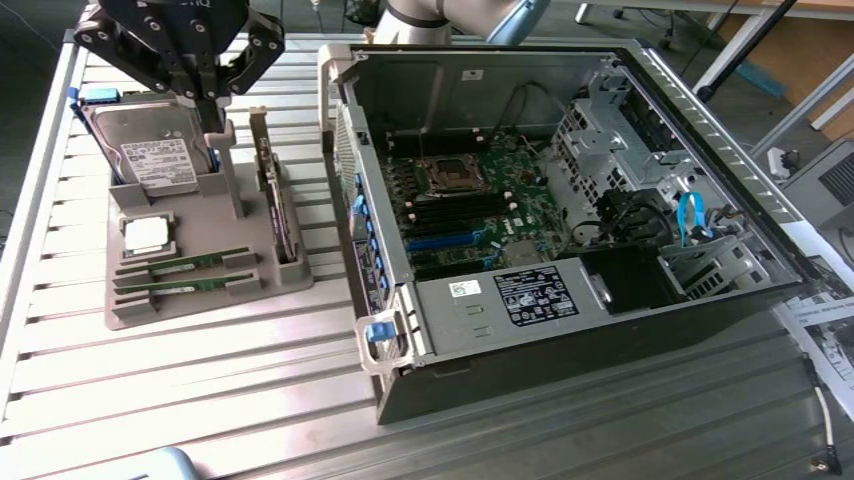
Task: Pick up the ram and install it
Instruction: 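Reach for the ram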
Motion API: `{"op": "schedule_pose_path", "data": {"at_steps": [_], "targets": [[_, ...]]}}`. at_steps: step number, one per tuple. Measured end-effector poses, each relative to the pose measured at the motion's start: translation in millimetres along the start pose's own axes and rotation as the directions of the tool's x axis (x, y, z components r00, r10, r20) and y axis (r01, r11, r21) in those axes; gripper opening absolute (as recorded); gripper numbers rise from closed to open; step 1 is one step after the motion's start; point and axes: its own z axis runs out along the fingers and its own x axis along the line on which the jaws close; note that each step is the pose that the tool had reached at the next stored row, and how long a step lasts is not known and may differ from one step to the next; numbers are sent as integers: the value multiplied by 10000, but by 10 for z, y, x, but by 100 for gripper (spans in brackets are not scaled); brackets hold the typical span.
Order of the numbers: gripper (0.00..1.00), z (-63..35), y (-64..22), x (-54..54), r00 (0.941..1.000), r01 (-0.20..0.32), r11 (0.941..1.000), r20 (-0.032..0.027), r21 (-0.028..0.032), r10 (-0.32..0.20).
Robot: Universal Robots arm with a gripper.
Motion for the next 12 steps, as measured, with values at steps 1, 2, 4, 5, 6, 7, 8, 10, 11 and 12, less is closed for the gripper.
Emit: {"op": "schedule_pose_path", "data": {"at_steps": [1, 2, 4, 5, 6, 7, 8, 10, 11, 12], "targets": [[11, 0, -3, 0, 10000, 0, 10000, -1, 0, 0], [11, -1, -5, 0, 10000, 1, 10000, -1, 0, -1], [11, -1, -10, -1, 10000, 0, 10000, -1, 1, 0], [11, -1, -12, -1, 10000, 0, 10000, -1, 1, 0], [11, -1, -14, -1, 10000, 0, 10000, -1, 0, 0], [11, -1, -17, -1, 10000, 0, 10000, 0, 0, 0], [11, -1, -20, -2, 10000, 0, 10000, -1, 0, 0], [11, -1, -25, -2, 10000, 0, 10000, 0, 0, 0], [11, -1, -27, -2, 10000, 0, 10000, 0, 1, 0], [11, -2, -30, -2, 10000, 0, 10000, -1, 1, 0]]}}
